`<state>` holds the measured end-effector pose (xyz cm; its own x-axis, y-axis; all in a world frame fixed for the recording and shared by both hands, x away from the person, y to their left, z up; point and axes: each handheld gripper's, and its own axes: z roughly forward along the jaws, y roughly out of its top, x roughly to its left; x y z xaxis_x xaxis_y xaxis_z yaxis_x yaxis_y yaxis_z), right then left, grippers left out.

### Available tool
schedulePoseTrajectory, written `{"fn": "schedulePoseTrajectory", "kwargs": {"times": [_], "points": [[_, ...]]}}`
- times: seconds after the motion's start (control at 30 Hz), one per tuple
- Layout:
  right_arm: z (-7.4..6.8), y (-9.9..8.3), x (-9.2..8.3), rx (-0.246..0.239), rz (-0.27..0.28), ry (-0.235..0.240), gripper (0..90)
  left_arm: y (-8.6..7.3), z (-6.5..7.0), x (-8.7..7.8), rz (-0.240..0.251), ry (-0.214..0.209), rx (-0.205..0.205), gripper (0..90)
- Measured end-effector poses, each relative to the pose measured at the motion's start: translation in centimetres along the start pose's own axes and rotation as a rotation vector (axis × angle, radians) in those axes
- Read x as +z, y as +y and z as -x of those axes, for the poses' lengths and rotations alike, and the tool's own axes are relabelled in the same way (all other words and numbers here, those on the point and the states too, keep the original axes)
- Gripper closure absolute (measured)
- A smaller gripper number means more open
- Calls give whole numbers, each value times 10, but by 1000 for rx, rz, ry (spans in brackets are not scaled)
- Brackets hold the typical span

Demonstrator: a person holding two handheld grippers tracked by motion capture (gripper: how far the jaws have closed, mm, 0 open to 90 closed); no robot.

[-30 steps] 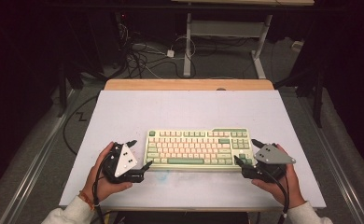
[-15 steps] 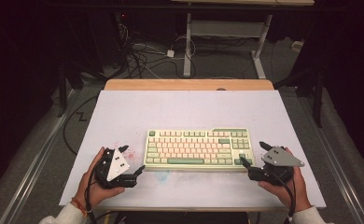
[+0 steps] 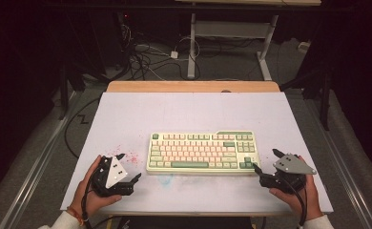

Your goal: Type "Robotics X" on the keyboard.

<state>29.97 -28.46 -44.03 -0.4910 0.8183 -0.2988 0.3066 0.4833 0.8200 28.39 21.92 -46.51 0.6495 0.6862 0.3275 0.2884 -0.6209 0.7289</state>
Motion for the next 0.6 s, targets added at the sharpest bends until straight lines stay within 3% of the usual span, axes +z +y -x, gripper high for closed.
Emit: {"fn": "schedulePoseTrajectory", "kwargs": {"times": [0.13, 0.27, 0.4, 0.6], "points": [[5, -9, 1, 25, -22, -2, 190, -7, -2, 2, -42, -14, 1, 160], [9, -16, 1, 57, -36, -1, 188, -13, -3, 2, -54, -29, -14, 162], [7, -24, 2, 39, -48, -9, 184, -17, -2, 2, -60, -23, -30, 162], [4, -24, 2, 25, -40, -15, 180, -15, 1, 2, -61, -10, -5, 162]]}}
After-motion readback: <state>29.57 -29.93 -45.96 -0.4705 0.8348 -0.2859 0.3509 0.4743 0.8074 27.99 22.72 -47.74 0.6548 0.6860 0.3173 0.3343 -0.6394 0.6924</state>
